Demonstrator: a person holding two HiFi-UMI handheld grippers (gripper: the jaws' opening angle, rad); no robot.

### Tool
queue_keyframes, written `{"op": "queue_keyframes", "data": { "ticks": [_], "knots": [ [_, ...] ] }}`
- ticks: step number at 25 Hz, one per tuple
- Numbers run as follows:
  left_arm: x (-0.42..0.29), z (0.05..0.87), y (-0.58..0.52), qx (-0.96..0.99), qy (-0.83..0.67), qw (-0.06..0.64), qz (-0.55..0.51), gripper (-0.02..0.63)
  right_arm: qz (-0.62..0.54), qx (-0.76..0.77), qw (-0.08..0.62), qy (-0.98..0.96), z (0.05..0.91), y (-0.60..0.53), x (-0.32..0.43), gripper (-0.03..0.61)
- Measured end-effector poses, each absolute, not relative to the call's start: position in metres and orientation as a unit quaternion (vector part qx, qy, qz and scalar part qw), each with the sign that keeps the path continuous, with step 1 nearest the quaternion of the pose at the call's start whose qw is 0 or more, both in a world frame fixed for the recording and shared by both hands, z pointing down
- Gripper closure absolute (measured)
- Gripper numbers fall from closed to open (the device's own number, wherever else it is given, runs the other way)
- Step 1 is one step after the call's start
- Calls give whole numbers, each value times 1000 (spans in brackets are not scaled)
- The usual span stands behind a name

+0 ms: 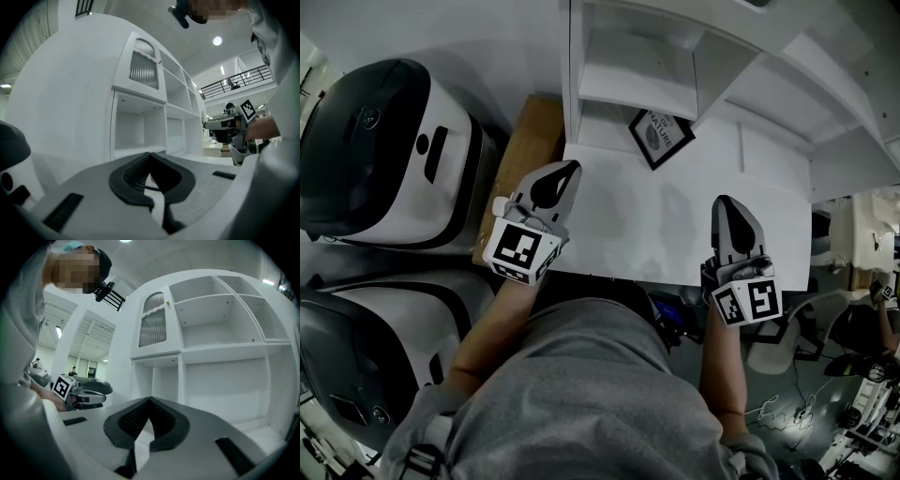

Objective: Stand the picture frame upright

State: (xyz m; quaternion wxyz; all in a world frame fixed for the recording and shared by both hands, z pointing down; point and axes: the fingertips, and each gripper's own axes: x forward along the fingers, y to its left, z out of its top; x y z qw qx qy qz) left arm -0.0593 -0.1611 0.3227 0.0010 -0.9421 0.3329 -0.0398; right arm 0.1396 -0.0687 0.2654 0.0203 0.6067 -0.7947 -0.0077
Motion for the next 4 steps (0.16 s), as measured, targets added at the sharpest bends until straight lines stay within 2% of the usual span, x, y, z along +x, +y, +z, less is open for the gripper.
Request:
{"op": "queue_keyframes", "data": {
  "ticks": [4],
  "knots": [
    [-59,322,-159,-944,329,1,-35,606,-6,608,23,-794,268,-67,139,553]
  ]
}}
